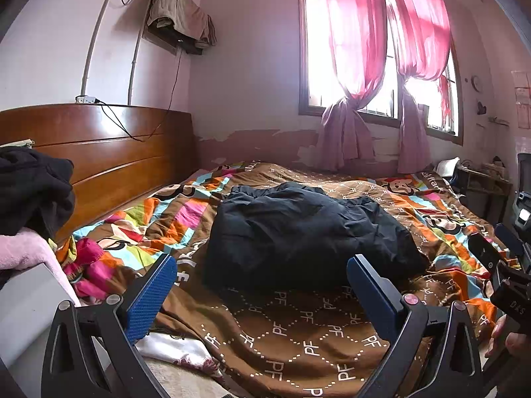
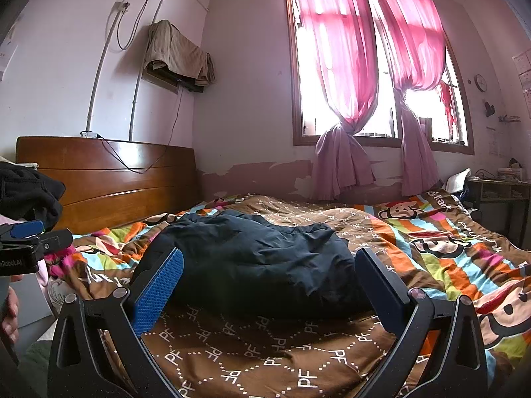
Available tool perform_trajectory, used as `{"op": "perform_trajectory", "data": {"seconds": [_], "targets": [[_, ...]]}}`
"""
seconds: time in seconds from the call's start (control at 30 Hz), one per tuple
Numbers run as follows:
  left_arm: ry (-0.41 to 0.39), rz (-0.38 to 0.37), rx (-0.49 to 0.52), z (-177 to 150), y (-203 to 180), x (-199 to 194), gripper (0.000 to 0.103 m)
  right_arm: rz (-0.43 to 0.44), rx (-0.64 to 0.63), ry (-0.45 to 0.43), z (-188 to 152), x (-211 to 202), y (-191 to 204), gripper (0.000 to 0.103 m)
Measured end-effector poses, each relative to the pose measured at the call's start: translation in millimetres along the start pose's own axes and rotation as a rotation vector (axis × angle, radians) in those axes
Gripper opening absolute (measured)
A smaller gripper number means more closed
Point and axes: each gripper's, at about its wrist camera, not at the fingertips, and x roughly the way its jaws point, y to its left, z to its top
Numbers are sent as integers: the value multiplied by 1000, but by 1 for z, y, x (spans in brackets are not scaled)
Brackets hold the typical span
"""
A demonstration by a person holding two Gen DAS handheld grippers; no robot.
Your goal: Fold large clothes
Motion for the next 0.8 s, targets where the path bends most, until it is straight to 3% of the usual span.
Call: {"op": "perform_trajectory", "data": {"seconds": [0.8], "targets": [[4, 9, 0, 1, 6, -2, 103, -12, 0, 1, -3, -2, 0, 102]]}}
